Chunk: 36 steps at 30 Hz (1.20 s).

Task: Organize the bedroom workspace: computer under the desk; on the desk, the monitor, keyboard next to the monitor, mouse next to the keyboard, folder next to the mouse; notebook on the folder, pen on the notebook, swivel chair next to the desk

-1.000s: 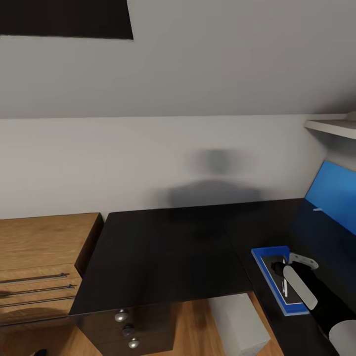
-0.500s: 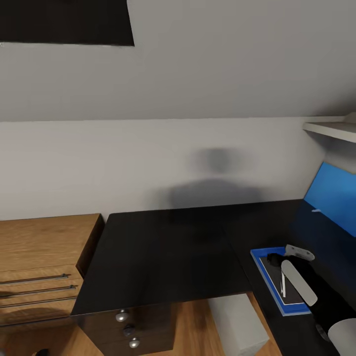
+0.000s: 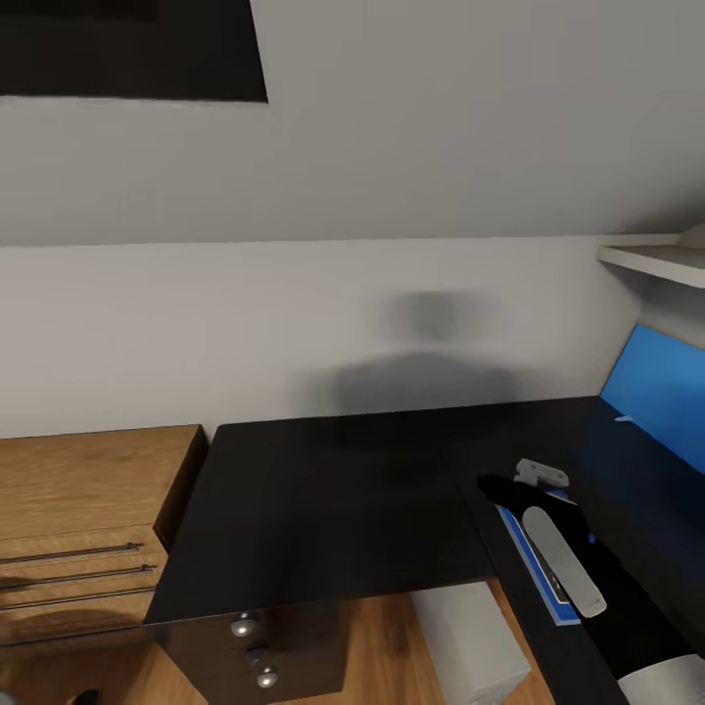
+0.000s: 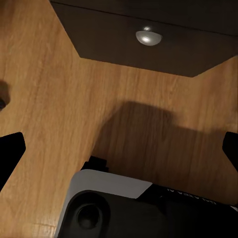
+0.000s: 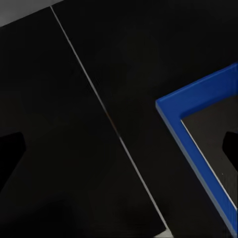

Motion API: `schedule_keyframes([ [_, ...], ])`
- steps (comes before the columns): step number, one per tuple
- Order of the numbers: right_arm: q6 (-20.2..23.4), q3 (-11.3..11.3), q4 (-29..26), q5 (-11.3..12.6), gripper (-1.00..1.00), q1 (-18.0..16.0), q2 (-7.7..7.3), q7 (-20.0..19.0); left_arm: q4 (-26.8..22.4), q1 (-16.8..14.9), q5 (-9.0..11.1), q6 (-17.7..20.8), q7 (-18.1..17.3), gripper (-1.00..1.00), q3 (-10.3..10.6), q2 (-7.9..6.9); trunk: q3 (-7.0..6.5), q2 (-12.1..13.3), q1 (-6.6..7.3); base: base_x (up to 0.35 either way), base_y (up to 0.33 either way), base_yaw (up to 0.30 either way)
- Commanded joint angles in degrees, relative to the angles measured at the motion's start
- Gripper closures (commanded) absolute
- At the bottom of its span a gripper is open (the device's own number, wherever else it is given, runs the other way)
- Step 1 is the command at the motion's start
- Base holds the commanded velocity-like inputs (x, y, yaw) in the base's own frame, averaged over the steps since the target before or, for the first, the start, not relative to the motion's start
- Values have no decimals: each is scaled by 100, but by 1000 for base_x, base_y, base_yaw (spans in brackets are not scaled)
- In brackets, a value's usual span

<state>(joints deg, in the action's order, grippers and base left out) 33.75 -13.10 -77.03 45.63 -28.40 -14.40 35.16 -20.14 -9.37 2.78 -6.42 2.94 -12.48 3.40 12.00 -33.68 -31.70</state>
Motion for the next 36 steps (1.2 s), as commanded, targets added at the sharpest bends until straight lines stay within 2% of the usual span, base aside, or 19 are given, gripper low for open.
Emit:
schedule_keyframes([
  [1, 59, -19, -89, 46, -100, 22, 48, 58, 1, -3, 29, -17, 14, -100, 2, 2, -9, 34, 20, 0, 0, 0],
  [3, 149, -25, -245, 45, -100, 77, 143, 59, 1, -3, 29, -17, 11, -100, 1, -1, -27, 74, 42, 0, 0, 0],
  [4, 257, -38, -455, 43, -100, 156, 275, 61, 1, -3, 29, -26, 11, -100, 3, -1, -27, 74, 42, 0, 0, 0],
  [5, 285, -54, -508, 43, -100, 176, 315, 61, 1, -3, 31, -35, 12, -100, 2, -3, -27, 74, 42, 0, 0, 0],
  [12, 324, -205, -585, 43, -100, 216, 424, 55, 1, -3, 31, -57, 12, -100, -1, -6, -27, 74, 42, -20, 0, 0],
  [13, 298, -499, -560, 26, -100, 221, 446, 54, 1, -3, 31, -61, 14, -100, -8, -12, -27, 74, 42, -308, 121, 0],
  [36, 305, -595, -517, 1, -100, 221, 447, 58, 1, -3, 29, -56, 14, -100, -8, -15, -27, 74, 42, -297, 185, 0],
])
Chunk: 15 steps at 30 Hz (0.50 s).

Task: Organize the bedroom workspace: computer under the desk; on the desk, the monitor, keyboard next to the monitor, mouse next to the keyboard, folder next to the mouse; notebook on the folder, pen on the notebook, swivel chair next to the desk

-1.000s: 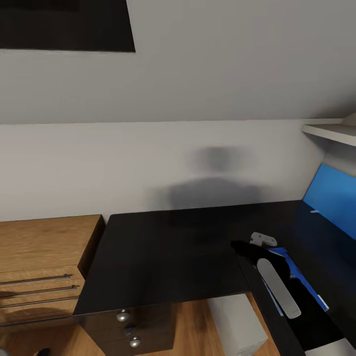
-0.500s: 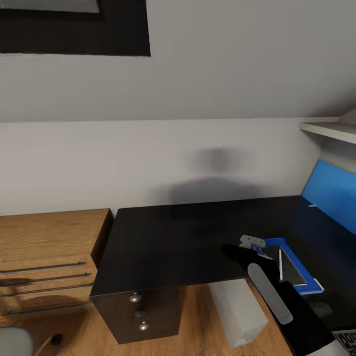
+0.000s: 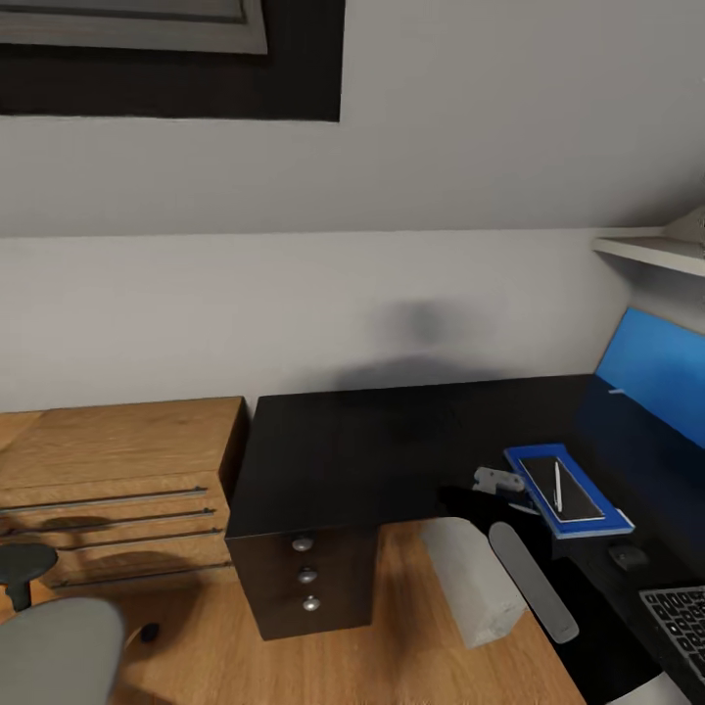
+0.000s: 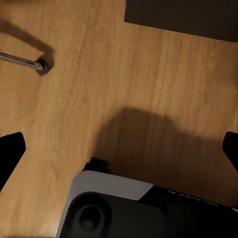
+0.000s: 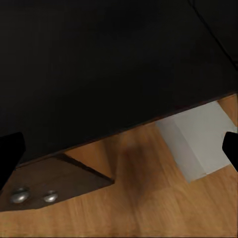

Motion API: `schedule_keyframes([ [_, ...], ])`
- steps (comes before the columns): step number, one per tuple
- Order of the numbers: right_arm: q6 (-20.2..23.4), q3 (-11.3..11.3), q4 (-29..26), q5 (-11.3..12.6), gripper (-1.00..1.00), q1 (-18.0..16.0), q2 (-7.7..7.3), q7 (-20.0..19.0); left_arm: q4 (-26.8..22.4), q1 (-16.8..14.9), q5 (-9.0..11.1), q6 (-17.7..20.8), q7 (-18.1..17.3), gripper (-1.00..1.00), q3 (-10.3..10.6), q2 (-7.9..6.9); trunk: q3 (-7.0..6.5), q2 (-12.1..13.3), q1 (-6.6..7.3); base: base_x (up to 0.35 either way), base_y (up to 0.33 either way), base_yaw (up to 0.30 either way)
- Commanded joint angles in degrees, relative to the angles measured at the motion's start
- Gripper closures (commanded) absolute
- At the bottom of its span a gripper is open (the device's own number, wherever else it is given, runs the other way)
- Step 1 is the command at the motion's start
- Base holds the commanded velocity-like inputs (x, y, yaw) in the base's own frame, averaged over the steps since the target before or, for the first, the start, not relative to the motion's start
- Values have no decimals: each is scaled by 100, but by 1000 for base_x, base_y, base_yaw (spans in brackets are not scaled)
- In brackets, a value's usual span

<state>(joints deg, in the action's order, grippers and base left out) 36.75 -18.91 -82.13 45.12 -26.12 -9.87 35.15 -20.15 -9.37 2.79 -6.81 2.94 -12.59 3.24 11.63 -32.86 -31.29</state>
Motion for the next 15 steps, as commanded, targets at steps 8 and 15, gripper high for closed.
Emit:
schedule_keyframes([
  [8, -230, -801, 578, -108, -100, -7, 75, 30, 2, -4, 29, 12, 13, -100, 3, -34, 10, -9, 1, -317, 97, 0],
  [15, -1799, -2122, 2595, -957, -100, -7, 780, 17, 2, -4, 36, -16, 13, -100, 0, -68, 10, -9, 1, -213, 3, 0],
])
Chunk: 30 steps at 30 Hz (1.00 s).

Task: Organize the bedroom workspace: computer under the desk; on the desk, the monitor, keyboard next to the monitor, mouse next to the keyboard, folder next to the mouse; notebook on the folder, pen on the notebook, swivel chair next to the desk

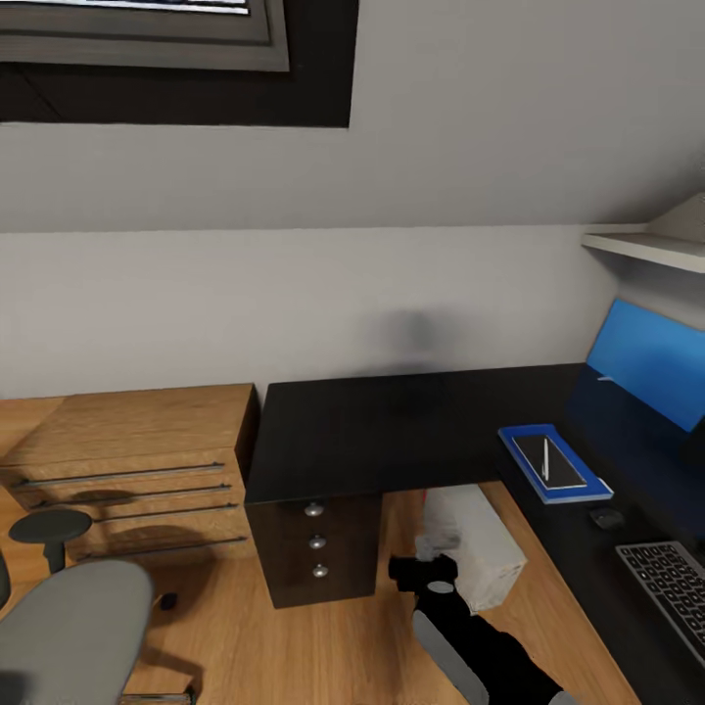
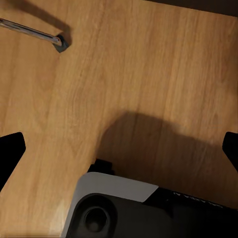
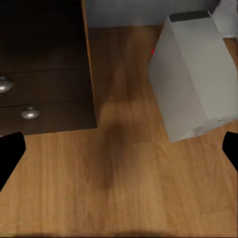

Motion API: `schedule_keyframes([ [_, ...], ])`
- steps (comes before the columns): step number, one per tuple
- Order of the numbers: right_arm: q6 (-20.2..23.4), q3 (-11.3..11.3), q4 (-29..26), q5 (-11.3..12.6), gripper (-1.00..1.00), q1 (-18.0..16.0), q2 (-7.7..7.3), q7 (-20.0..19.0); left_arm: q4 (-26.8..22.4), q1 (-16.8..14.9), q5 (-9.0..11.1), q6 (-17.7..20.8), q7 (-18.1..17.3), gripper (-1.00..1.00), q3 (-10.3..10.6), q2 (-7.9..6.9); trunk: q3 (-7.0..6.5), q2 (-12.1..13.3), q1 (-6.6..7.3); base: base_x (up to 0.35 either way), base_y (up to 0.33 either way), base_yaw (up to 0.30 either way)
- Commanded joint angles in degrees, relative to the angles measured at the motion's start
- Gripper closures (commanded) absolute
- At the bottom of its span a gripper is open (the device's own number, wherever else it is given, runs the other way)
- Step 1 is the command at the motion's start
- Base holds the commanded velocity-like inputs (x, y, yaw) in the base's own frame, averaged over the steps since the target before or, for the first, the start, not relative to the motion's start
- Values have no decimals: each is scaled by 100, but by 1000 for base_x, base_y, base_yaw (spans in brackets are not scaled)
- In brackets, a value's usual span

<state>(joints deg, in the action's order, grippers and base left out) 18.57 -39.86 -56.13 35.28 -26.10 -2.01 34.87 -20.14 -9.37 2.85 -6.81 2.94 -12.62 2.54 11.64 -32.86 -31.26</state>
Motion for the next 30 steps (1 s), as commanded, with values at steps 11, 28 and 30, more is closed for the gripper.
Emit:
schedule_keyframes([
  [11, -2052, -626, 2867, -18, -100, -9, 565, -153, -17, -3, 27, -34, 17, -100, -2, 2, -80, 191, 109, -17, 0, 0],
  [28, -3765, -619, 5432, 40, -100, -9, 762, -2198, 799, -3, 27, -30, 452, -100, 2, -21, -386, 873, 482, 0, 0, 0],
  [30, -3999, -623, 5464, 60, -100, -9, 777, -2241, 1194, -3, 25, -111, 435, -100, 4, -124, -421, 953, 526, 0, 0, 0],
])
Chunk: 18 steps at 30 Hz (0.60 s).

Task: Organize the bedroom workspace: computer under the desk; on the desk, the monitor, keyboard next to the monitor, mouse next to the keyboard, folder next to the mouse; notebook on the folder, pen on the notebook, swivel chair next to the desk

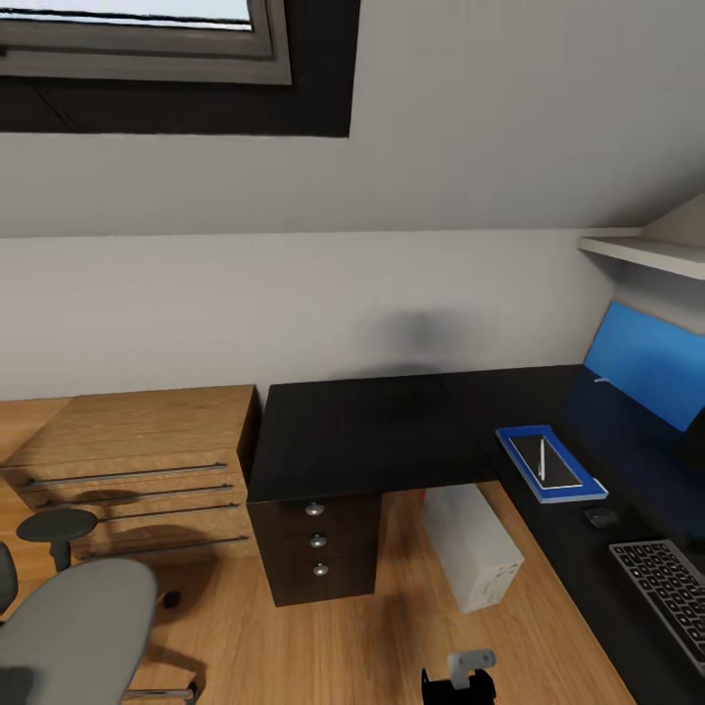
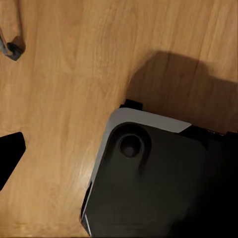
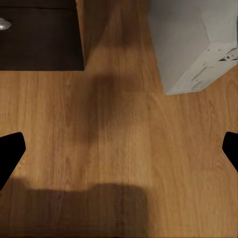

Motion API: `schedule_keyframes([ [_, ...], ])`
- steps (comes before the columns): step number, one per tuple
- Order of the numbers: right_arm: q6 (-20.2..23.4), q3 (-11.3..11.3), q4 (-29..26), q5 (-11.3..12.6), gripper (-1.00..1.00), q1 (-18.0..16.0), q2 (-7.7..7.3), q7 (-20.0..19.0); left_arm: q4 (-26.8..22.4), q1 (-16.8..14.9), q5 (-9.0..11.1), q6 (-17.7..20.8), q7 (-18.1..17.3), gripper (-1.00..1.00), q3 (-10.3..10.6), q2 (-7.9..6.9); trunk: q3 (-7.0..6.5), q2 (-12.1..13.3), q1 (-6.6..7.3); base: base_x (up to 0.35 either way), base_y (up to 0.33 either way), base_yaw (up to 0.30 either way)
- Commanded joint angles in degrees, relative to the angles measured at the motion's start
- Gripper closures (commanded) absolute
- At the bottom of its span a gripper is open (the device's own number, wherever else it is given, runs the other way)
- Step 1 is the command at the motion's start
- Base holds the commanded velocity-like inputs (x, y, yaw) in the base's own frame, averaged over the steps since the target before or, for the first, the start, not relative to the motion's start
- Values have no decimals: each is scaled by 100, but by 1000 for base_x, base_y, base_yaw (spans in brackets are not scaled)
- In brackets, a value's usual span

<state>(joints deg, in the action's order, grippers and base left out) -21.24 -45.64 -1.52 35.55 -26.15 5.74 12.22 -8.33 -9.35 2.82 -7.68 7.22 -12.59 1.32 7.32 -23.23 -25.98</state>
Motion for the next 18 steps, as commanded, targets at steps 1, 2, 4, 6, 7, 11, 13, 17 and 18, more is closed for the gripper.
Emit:
schedule_keyframes([
  [1, -70, -47, 6, 38, -100, -4, 3, 23, 61, -5, 29, -70, 4, -100, 2, -14, -8, 31, 19, 0, 0, 0],
  [2, -120, -46, 7, 42, -100, -2, 3, 22, 108, -5, 28, -134, 1, -100, 2, -27, -8, 31, 19, 0, 0, 0],
  [4, -307, -43, 12, 54, -100, 3, 6, 18, 475, -5, 26, -900, -9, -100, 7, -75, -8, 31, 19, 0, 0, 0],
  [6, -330, -42, 12, 56, -100, 4, 6, 18, 585, -5, 26, -1243, -14, -100, 9, -77, -8, 31, 19, 0, 0, 0],
  [7, -337, -42, 13, 56, -100, 4, 6, 18, 609, -5, 26, -1342, -13, -100, 9, -77, -8, 31, 19, 0, 0, 0],
  [11, -368, -52, 19, 53, -100, 14, 19, 10, 689, -5, 26, -1833, -10, -100, 11, -79, -9, 31, 19, 0, 0, 93],
  [13, -375, -52, 20, 45, -100, 51, 27, 11, 696, -5, 26, -1885, -10, -100, 11, -79, -12, 31, 19, 0, 0, 208],
  [17, -379, -51, 22, 40, -100, 71, 29, 15, 699, -5, 26, -1907, -7, -100, 10, -79, -19, 31, 19, 0, 0, 238],
  [18, -379, -51, 24, 37, -100, 77, 25, 14, 700, -5, 26, -1912, 3, -100, 10, -76, -21, 31, 19, 0, 0, 251],
])
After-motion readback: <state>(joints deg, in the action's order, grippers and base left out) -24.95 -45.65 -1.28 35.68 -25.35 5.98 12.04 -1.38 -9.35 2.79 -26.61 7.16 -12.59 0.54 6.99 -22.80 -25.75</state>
